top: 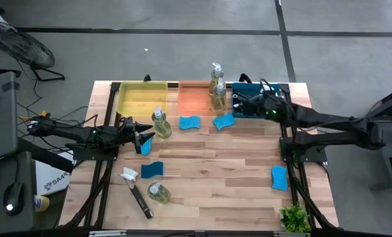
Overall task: Pick & Place Kitchen Sink Supplies
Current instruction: Put the transparent soap dispenser into the orange bin
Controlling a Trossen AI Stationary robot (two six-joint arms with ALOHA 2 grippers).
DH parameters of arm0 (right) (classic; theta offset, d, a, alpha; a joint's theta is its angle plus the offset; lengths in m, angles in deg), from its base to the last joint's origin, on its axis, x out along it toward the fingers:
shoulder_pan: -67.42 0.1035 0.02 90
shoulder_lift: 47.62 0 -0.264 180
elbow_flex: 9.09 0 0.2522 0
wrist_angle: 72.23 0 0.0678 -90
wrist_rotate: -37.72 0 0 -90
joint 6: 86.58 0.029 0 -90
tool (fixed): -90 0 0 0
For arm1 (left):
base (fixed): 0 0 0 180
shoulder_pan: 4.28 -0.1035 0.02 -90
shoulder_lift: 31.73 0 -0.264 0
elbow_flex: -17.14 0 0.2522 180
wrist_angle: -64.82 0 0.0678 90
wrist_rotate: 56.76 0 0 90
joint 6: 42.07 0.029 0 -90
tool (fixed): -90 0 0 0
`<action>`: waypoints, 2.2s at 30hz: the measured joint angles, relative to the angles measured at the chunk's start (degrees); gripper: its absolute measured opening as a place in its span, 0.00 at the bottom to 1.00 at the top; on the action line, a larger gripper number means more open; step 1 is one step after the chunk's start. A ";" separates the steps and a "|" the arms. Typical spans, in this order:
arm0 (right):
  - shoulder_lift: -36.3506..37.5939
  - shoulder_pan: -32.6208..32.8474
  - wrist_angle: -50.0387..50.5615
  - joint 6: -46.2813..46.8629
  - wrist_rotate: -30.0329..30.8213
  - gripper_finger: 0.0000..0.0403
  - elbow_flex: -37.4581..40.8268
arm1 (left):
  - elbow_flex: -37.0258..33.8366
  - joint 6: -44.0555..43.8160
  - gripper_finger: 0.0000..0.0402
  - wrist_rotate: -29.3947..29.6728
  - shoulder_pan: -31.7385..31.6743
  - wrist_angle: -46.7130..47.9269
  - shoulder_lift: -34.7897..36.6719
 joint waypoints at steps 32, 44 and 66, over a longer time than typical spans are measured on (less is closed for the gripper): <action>47.79 21.52 -8.42 -38.79 -4.97 0.52 27.89 | 0.01 -0.01 0.50 0.00 -0.01 -0.01 0.02; 47.74 22.03 -18.23 -45.00 -16.11 0.52 34.27 | 0.00 0.00 0.50 0.02 -0.02 -0.02 0.00; 47.23 21.88 -18.32 -49.68 -17.92 0.52 34.55 | 0.02 0.00 0.50 0.02 -0.02 -0.02 0.00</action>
